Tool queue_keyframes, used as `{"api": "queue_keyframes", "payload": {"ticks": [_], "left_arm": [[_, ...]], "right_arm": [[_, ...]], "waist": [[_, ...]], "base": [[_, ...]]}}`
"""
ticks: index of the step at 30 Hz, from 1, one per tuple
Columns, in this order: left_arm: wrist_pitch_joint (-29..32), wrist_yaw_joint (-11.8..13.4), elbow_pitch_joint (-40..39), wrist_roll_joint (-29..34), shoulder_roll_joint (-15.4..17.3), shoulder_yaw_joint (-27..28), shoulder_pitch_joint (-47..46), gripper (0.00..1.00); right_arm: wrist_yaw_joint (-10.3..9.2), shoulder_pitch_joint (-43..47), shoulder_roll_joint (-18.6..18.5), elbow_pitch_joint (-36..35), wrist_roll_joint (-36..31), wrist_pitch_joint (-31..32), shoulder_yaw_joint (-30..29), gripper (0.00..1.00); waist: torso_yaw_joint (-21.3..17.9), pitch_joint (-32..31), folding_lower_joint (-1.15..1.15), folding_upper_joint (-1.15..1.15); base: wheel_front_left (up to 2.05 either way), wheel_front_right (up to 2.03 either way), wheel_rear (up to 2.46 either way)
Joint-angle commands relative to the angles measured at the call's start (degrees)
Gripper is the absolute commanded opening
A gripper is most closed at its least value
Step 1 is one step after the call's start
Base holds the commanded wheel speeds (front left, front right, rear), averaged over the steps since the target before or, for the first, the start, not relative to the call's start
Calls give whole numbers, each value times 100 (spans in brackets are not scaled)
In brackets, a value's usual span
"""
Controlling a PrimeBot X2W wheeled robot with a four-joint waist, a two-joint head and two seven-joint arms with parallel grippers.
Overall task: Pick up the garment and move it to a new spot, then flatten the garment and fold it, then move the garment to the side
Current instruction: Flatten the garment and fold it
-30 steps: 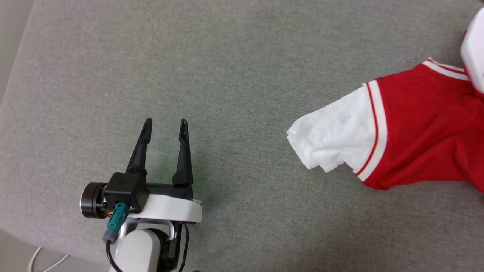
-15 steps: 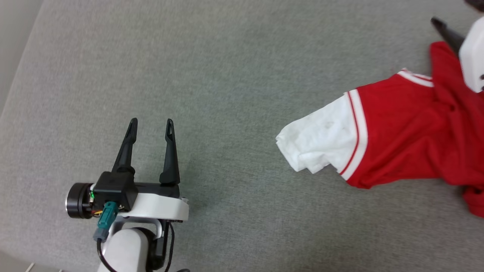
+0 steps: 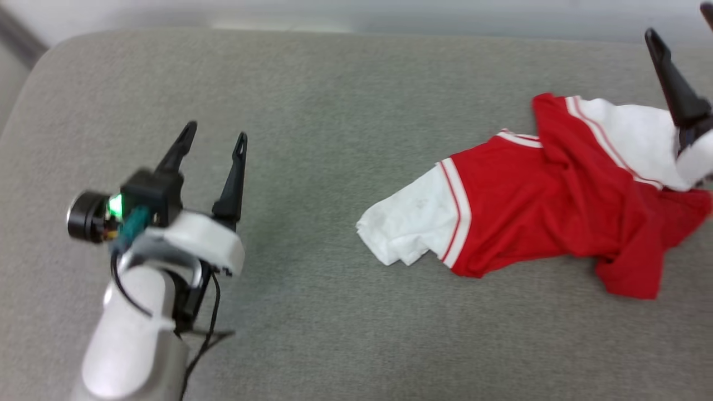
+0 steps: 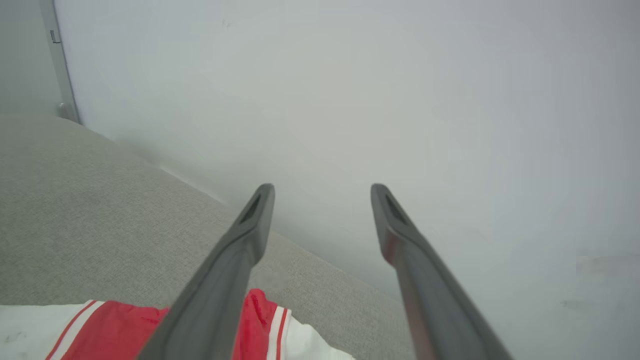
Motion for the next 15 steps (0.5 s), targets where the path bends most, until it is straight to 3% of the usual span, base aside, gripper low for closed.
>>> {"api": "queue_keyframes", "payload": {"ticks": [1, 5, 9, 10, 12, 13, 15], "left_arm": [[359, -77, 85, -134, 127, -101, -270, 100], [1502, -177, 229, -591, 467, -488, -800, 100], [2626, -185, 133, -1380, 934, -1233, -1385, 100], [2626, -185, 133, -1380, 934, -1233, -1385, 100], [3460, -184, 81, -1997, 1348, -1854, -1821, 100], [4246, -185, 3, -2551, 1693, -2524, -2272, 100], [4720, -186, 19, -2945, 1862, -2895, -2511, 100]], "right_arm": [[-4, 448, 153, -225, -254, -62, -401, 100], [-4, 1405, 513, -890, -779, -62, -1337, 100], [-3, 2273, 914, -1634, -1155, 134, -2068, 100], [-3, 2273, 914, -1634, -1155, 134, -2068, 100], [-4, 2790, 1218, -2152, -1369, 318, -2480, 100], [-4, 3184, 1474, -2528, -1510, 455, -2743, 100], [-3, 3367, 1615, -2724, -1596, 529, -2839, 100]], "waist": [[-211, -169, 0, 0], [-384, -241, 0, 0], [-527, -248, 0, 0], [-527, -248, 0, 0], [-615, -226, 0, 0], [-709, -183, 0, 0], [-771, -156, 0, 0]], "base": [[0, 0, 0], [0, 0, 0], [0, 0, 0], [0, 0, 0], [0, 0, 0], [0, 0, 0], [0, 0, 0]]}}
